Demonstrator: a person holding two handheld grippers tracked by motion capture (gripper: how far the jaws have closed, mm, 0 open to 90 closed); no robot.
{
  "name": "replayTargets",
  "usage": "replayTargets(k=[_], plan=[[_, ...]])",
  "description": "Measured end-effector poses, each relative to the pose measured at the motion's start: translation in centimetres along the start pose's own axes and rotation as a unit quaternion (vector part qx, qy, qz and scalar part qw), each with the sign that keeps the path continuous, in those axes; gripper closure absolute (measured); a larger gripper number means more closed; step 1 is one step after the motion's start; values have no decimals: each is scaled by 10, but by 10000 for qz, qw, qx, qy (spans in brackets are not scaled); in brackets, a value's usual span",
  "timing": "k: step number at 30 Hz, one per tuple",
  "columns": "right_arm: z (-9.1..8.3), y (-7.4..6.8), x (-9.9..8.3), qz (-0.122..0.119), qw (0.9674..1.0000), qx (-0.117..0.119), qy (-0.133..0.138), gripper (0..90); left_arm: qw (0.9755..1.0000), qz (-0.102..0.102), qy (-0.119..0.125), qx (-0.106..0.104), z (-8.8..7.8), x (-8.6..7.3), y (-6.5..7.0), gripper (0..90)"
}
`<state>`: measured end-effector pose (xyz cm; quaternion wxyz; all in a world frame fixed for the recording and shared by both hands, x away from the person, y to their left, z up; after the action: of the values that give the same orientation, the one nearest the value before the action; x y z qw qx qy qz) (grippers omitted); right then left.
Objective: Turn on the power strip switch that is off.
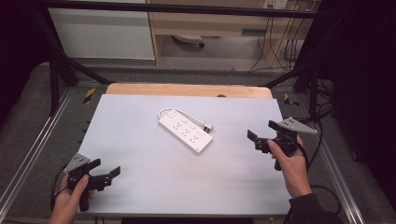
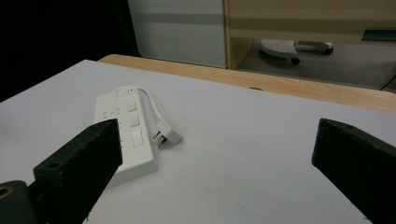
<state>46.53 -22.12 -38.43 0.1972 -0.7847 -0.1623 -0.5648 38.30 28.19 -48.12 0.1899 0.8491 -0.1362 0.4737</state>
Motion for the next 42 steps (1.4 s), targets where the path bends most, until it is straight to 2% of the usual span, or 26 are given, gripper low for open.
replayTargets(k=[18, 36, 42], plan=[[20, -8, 8, -18, 10000, 77, 0, 24, 10000, 41, -25, 10, 1, -1, 0, 69], [41, -17, 19, -138, 9998, 107, 10, 36, 10000, 80, -27, 10, 1, -1, 1, 69], [50, -17, 20, -65, 9999, 82, 2, 36, 10000, 93, -24, 11, 1, 0, 1, 69]])
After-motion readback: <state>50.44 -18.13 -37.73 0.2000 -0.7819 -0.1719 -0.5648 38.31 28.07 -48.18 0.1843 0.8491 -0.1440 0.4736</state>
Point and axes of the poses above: each handheld gripper's, and its own axes: z roughly forward along the jaws, x roughly out of its top, y roughly to its right, the point moved 9 cm from there along z, roughly forward along the jaws, and after that the axes turned 3 degrees about y, right-handed, at the moved point
